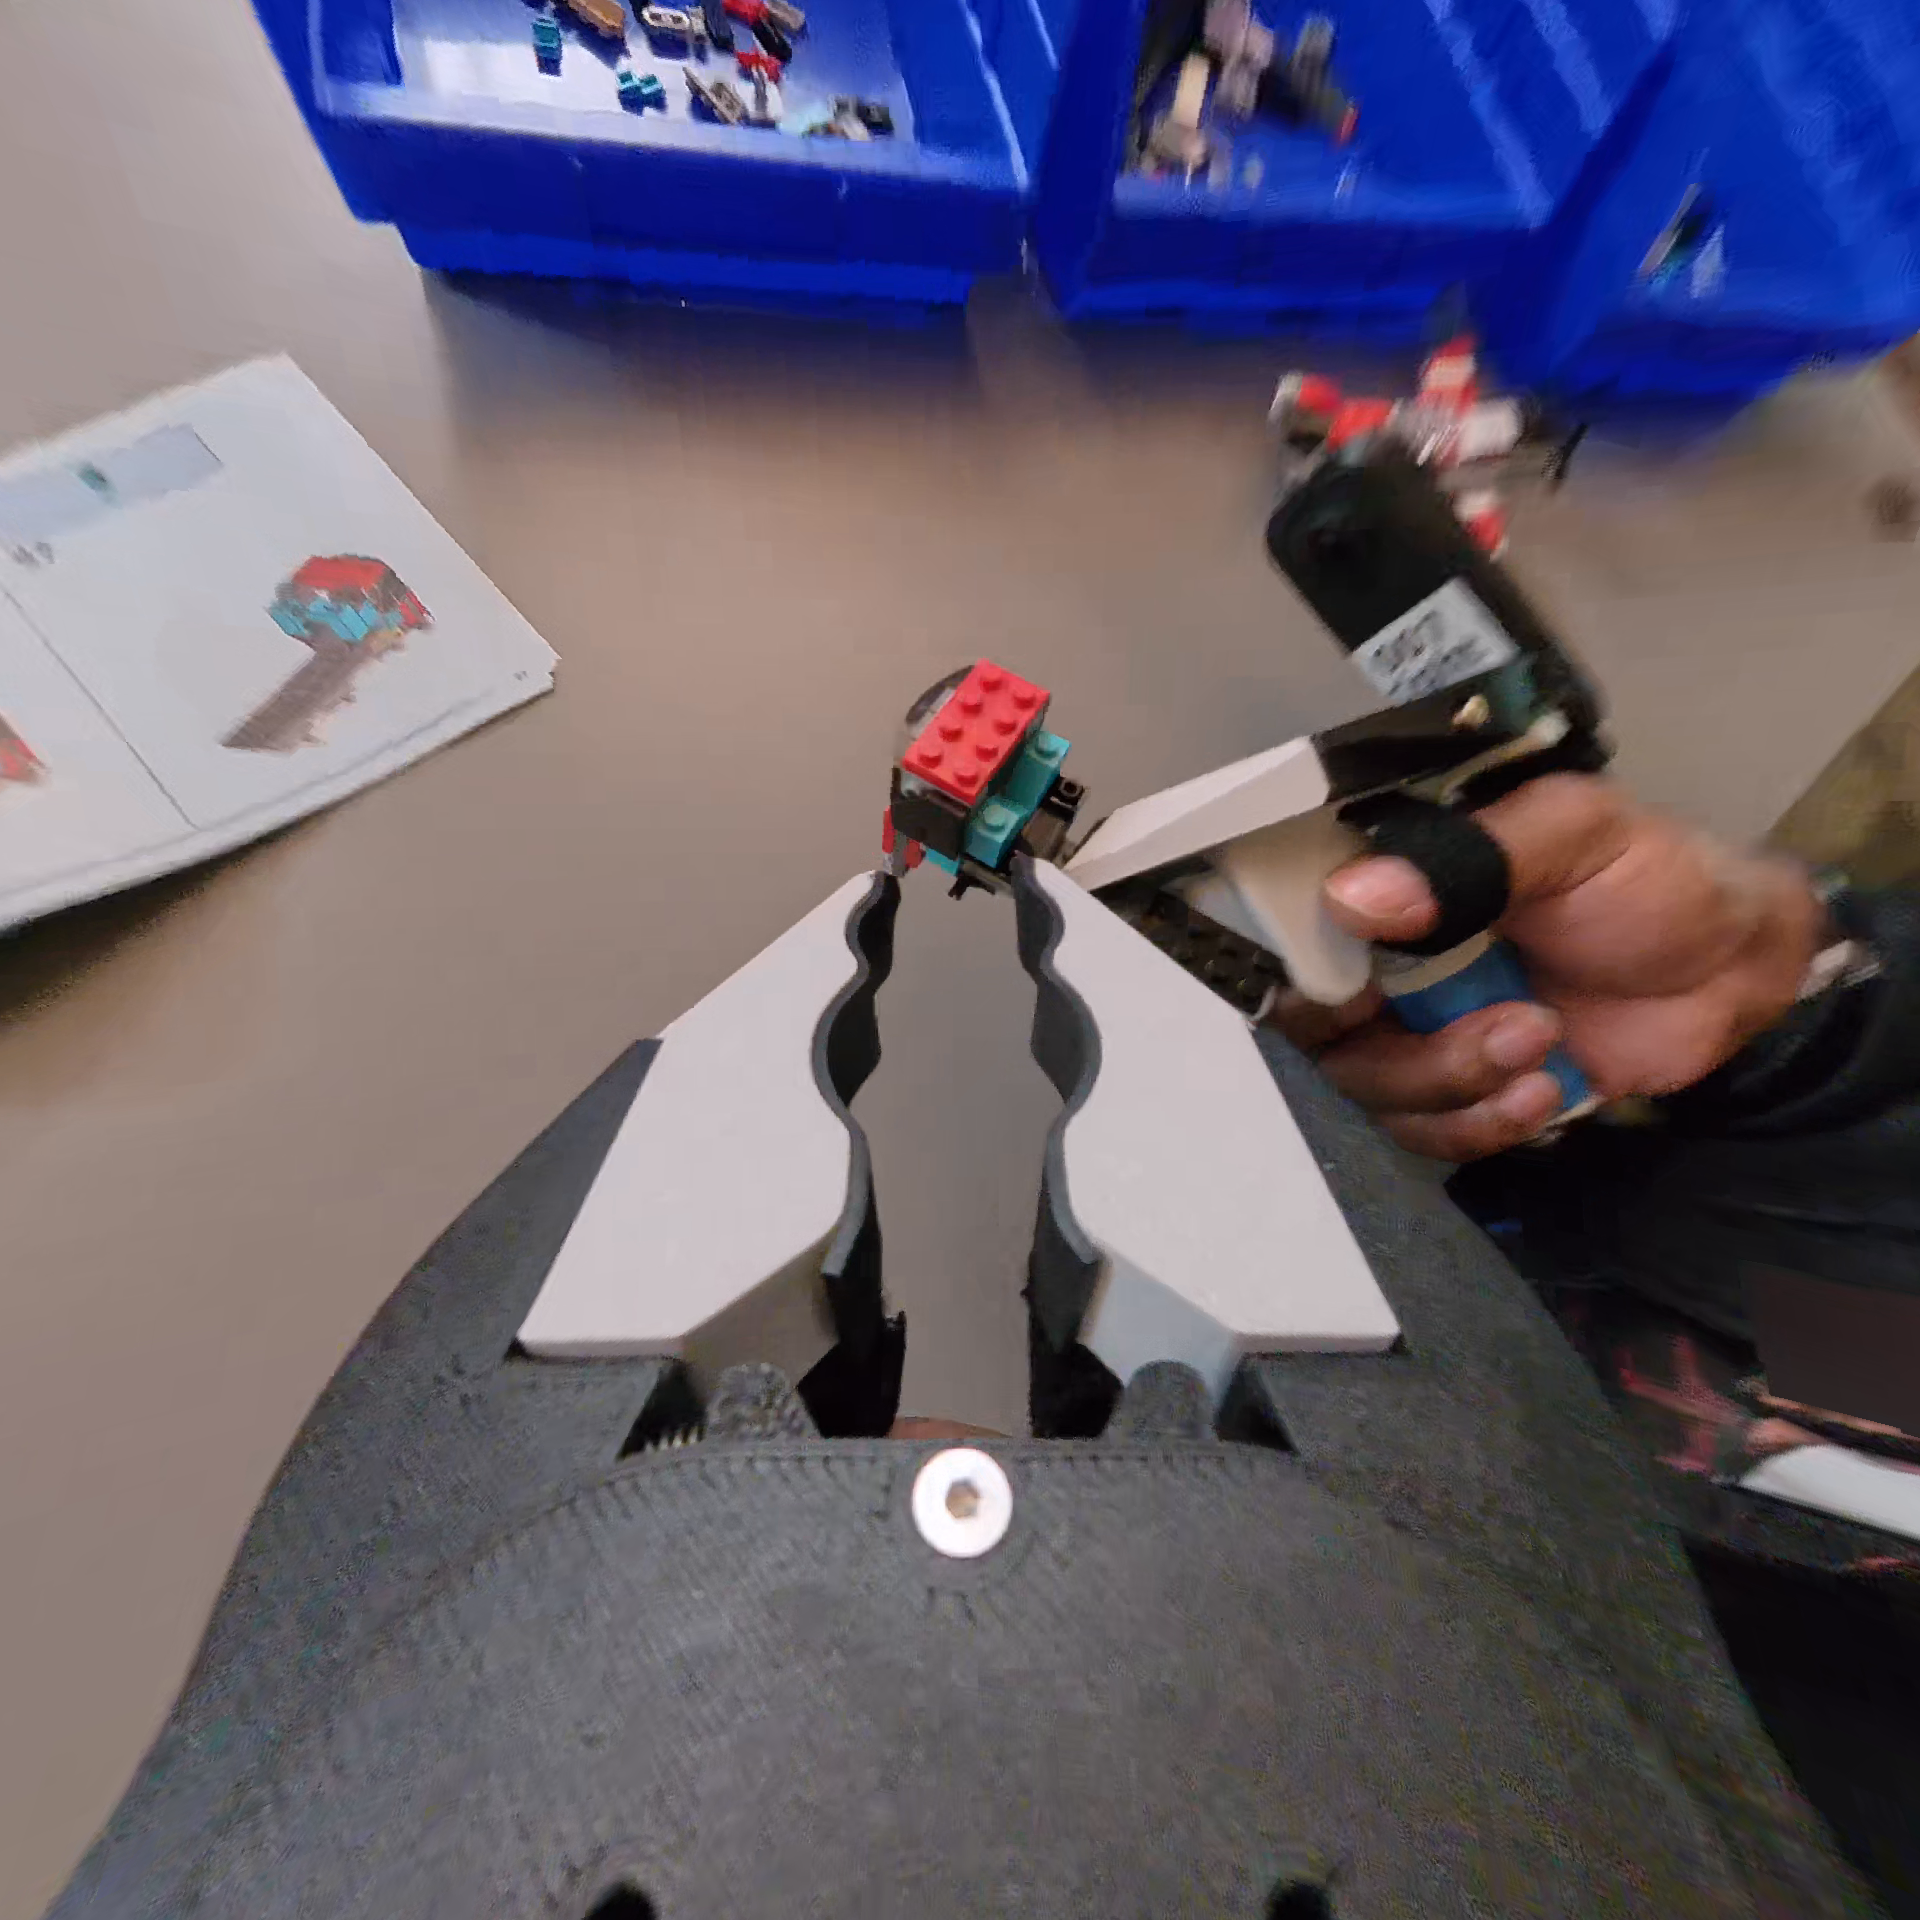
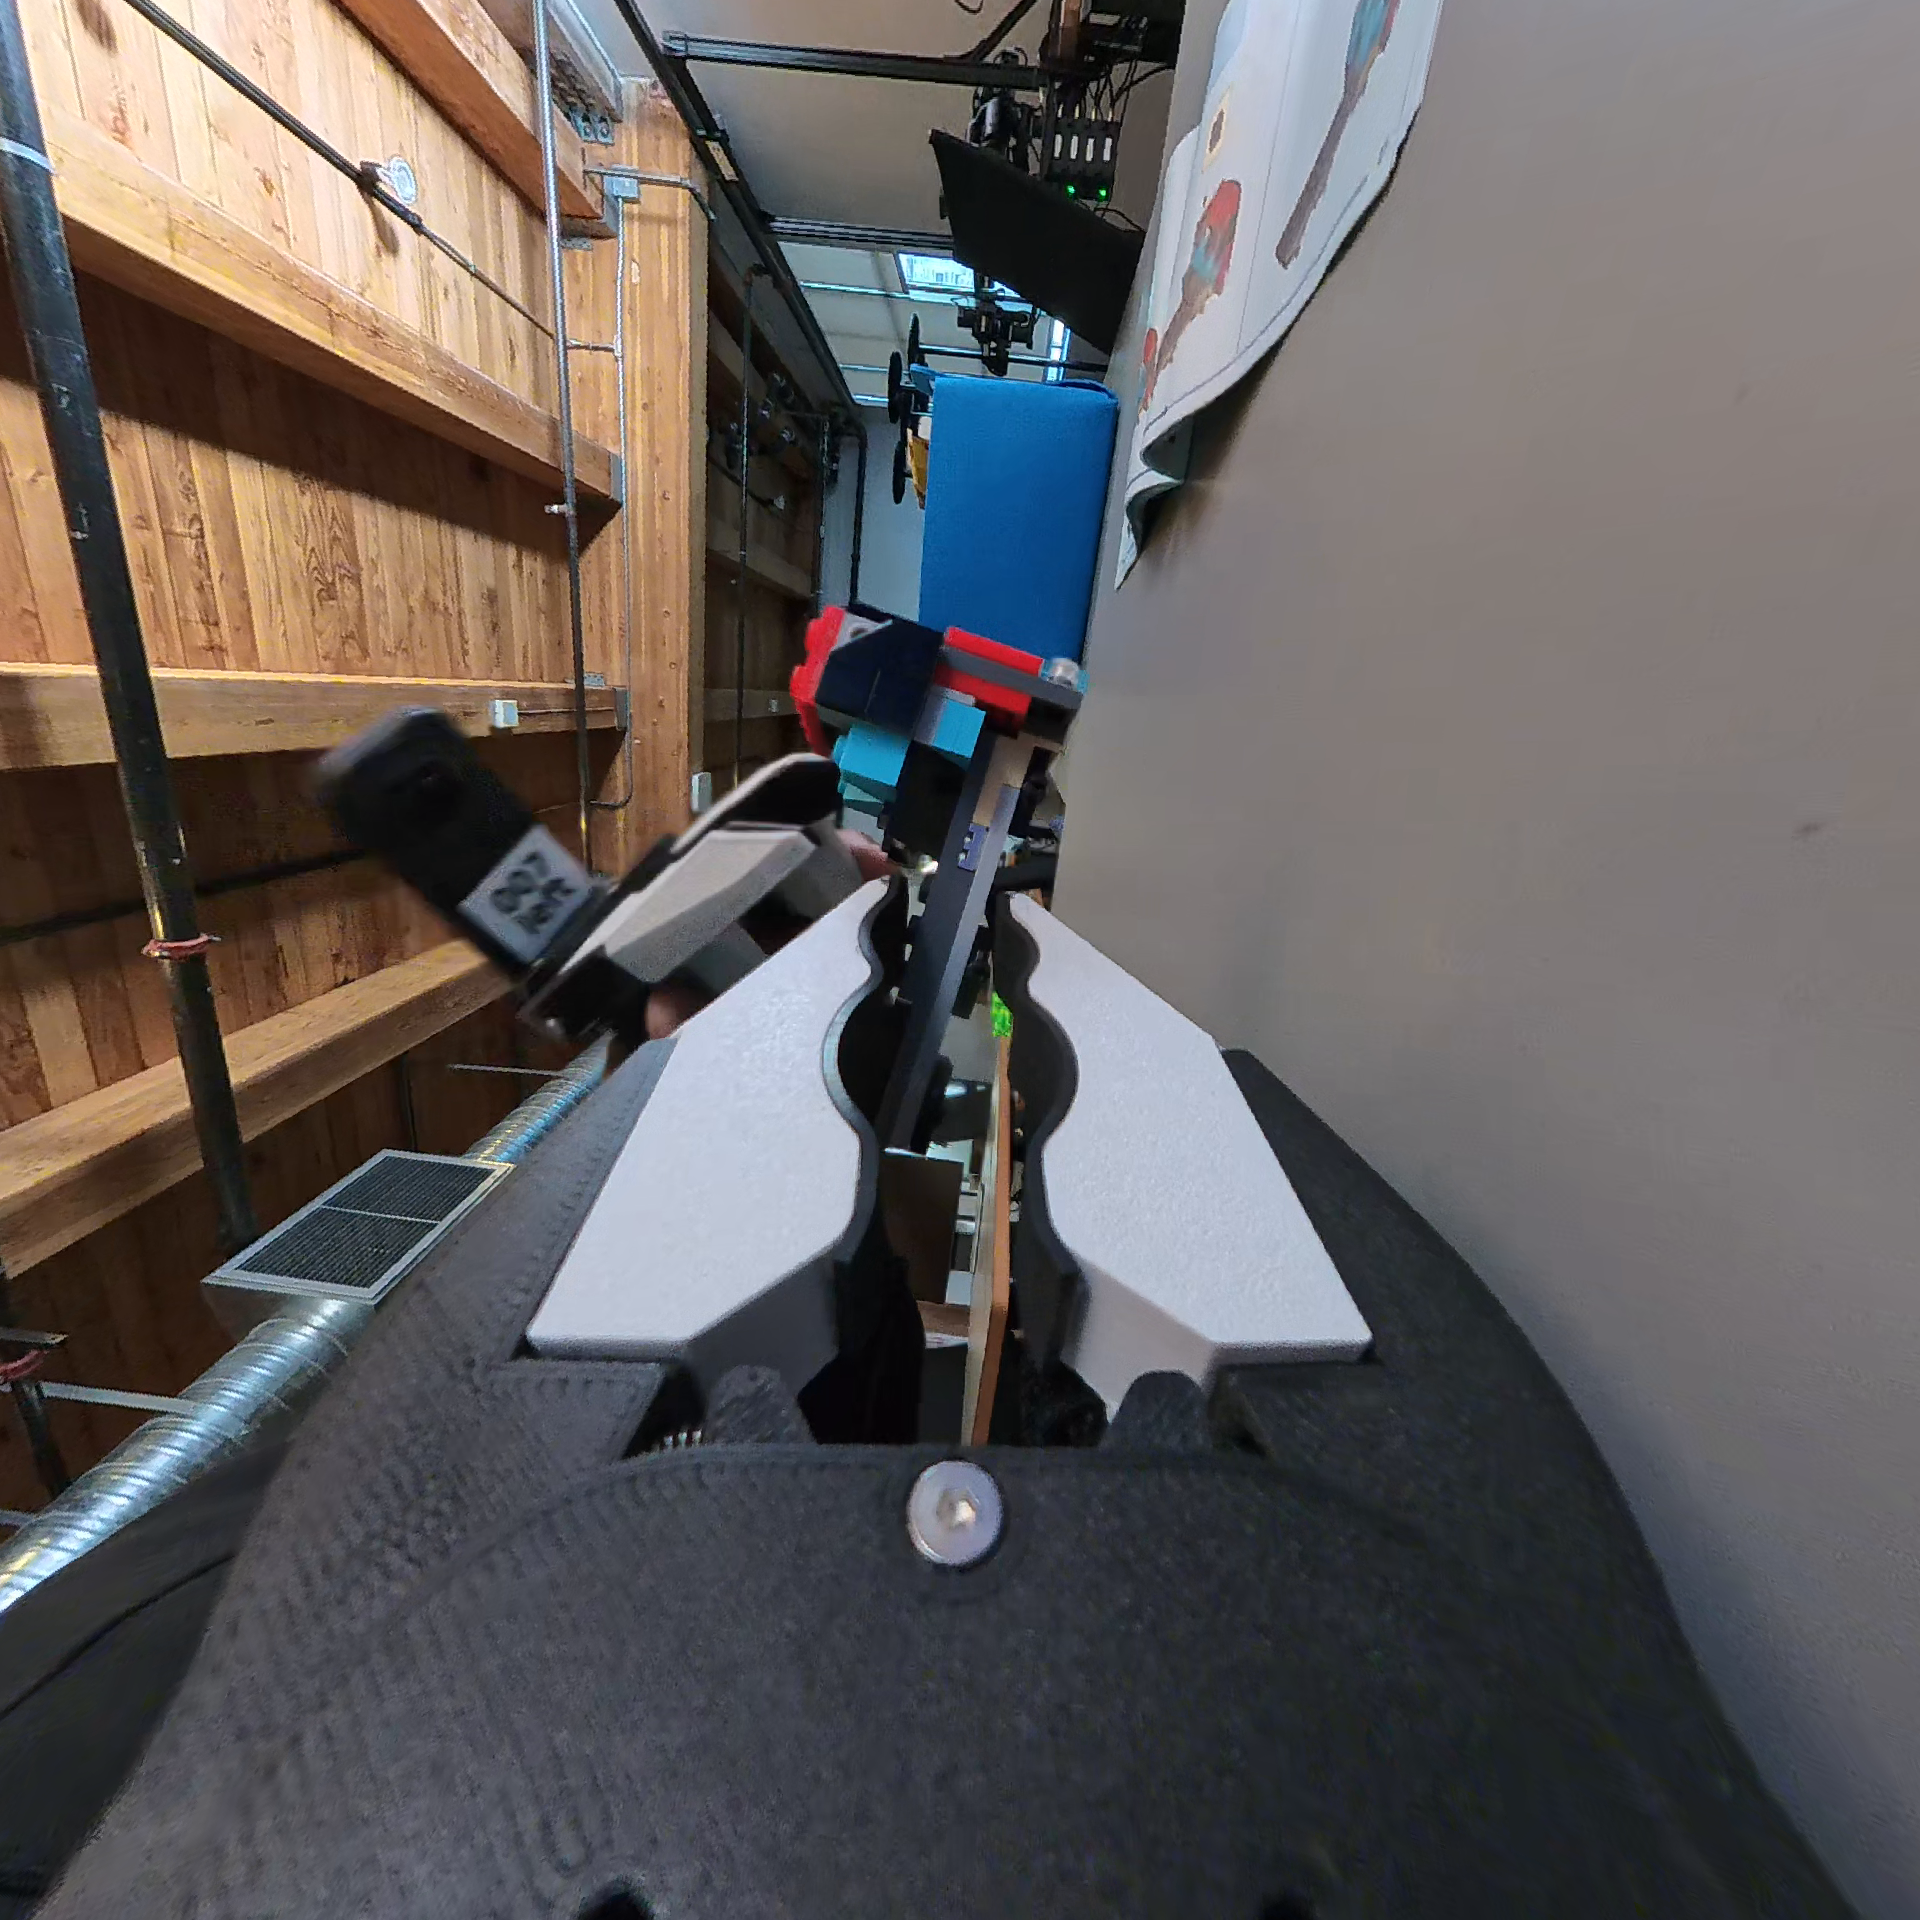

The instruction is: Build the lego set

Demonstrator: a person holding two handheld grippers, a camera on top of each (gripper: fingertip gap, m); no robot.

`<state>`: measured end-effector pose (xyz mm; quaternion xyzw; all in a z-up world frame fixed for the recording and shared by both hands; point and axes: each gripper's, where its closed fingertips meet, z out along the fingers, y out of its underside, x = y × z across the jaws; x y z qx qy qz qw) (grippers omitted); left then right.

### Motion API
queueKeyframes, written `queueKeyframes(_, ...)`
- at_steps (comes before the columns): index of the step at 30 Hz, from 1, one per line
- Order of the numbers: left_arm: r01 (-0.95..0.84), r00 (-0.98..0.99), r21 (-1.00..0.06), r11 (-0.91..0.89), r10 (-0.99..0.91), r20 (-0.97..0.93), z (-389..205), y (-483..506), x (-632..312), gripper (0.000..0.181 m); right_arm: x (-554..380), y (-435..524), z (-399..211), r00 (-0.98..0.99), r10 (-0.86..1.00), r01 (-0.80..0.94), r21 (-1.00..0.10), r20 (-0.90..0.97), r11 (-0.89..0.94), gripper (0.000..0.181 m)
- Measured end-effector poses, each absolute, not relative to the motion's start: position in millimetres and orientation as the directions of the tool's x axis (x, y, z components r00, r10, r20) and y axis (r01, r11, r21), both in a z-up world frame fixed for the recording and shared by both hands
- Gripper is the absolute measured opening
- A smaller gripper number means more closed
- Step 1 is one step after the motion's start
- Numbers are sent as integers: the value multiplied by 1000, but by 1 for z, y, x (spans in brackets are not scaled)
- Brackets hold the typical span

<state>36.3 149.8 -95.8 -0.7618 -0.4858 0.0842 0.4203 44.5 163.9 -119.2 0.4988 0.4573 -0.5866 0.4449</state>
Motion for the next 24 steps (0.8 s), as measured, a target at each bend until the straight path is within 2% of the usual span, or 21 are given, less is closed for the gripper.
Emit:
queueKeyframes(2, 735, 427, -676, 47, 743, 516, -92, 150, 37, 28, 43, 165, -117, -117, -77, 976, -100, -990, -192, 14)
queueKeyframes(4, 791, 320, -557, 256, 602, 732, -90, 150, 36, 35, 42, 166, -114, -126, -97, 975, -105, -987, -198, 13)
queueKeyframes(7, 814, 206, -399, 423, 432, 878, -92, 148, 34, 37, 40, 168, -110, -145, -113, 971, -119, -983, -207, 13)
queueKeyframes(10, 824, 174, -340, 454, 368, 913, -95, 155, 36, 38, 40, 167, -109, -160, -104, 968, -136, -982, -210, 14)
queueKeyframes(19, 840, 167, -308, 447, 326, 930, -96, 167, 34, 36, 43, 164, -111, -180, -81, 965, -160, -980, -209, 12)
queueKeyframes(24, 843, 153, -282, 458, 300, 942, -96, 166, 33, 29, 43, 165, -111, -193, -71, 962, -175, -979, -210, 13)
